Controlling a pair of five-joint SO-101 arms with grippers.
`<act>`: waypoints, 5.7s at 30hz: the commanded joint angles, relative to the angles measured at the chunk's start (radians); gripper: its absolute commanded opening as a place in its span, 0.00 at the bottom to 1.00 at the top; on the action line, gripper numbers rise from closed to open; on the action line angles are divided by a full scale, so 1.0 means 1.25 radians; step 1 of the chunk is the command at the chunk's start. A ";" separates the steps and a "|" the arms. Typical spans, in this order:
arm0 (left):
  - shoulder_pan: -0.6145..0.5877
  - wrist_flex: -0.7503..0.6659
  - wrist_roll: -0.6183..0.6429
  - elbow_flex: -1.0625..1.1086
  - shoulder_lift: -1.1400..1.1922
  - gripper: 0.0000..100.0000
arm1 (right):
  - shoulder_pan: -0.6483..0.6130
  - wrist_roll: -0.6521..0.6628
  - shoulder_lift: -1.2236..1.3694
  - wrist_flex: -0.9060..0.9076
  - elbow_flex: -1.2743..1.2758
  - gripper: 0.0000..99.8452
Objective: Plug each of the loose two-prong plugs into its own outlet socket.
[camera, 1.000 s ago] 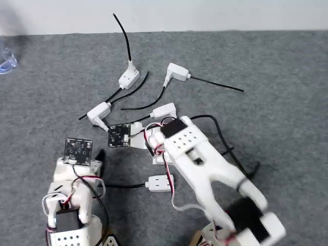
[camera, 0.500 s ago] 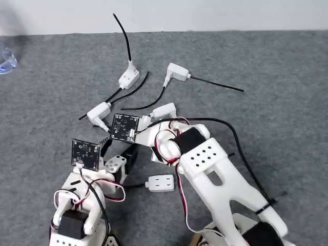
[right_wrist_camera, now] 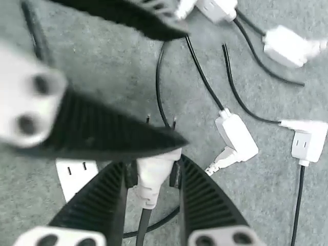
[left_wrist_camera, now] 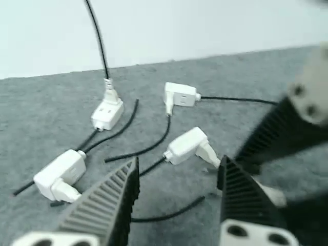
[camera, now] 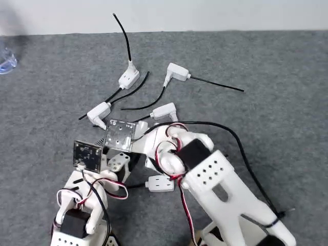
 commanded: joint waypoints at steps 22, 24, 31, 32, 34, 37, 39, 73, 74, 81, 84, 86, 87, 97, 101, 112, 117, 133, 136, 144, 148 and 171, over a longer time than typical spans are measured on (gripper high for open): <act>-0.032 -0.025 0.006 0.008 -0.011 0.24 | -0.052 -0.045 -0.160 0.036 -0.017 0.01; -0.031 -0.027 0.006 0.017 -0.011 0.24 | -0.052 -0.068 -0.160 0.019 -0.017 0.01; -0.007 -0.025 0.005 0.020 -0.011 0.24 | -0.052 -0.076 -0.160 0.009 -0.017 0.01; -0.009 -0.025 0.005 0.020 -0.011 0.24 | -0.052 -0.076 -0.160 0.009 -0.017 0.01; -0.009 -0.023 0.005 0.020 -0.011 0.24 | -0.052 -0.076 -0.160 0.009 -0.017 0.01; -0.045 -0.023 0.001 0.025 -0.011 0.23 | -0.050 -0.056 -0.160 0.021 -0.017 0.01; -0.139 -0.023 -0.021 0.024 -0.011 0.23 | -0.048 -0.025 -0.160 0.061 -0.021 0.01; -0.498 0.120 -0.282 0.082 -0.011 0.23 | 0.051 0.282 0.370 0.295 -0.210 0.01; -0.498 0.119 -0.282 0.082 -0.011 0.23 | 0.048 0.282 0.373 0.283 -0.201 0.01; -0.498 0.119 -0.282 0.082 -0.011 0.23 | 0.039 0.282 0.369 0.269 -0.155 0.01; -0.498 0.119 -0.282 0.082 -0.011 0.23 | 0.041 0.282 0.369 0.277 -0.152 0.01; -0.498 0.119 -0.282 0.082 -0.011 0.23 | 0.041 0.282 0.370 0.277 -0.149 0.01; -0.498 0.119 -0.282 0.082 -0.011 0.23 | 0.040 0.282 0.369 0.276 -0.142 0.01; -0.498 0.118 -0.282 0.082 -0.011 0.23 | 0.029 0.280 0.369 0.250 -0.093 0.01; -0.498 0.118 -0.282 0.082 -0.011 0.23 | 0.025 0.280 0.374 0.201 -0.056 0.01; -0.498 0.118 -0.282 0.083 -0.011 0.23 | 0.025 0.277 0.375 0.071 0.066 0.01; -0.498 0.118 -0.282 0.083 -0.011 0.23 | 0.025 0.277 0.366 0.069 0.068 0.01; -0.496 0.106 -0.276 0.083 -0.011 0.27 | -0.073 0.125 0.019 0.353 -0.258 0.44; -0.497 0.102 -0.253 0.082 -0.011 0.30 | -0.053 0.080 -0.029 0.414 -0.317 0.44; -0.433 0.071 -0.242 0.067 -0.011 0.30 | 0.298 -0.147 -0.276 0.352 -0.307 0.44; -0.304 0.144 -0.329 0.030 -0.011 0.30 | 0.477 -0.288 -0.392 0.204 -0.054 0.44; 0.274 0.243 -0.675 -0.468 0.848 0.30 | 0.619 -0.405 -0.457 -0.605 0.705 0.43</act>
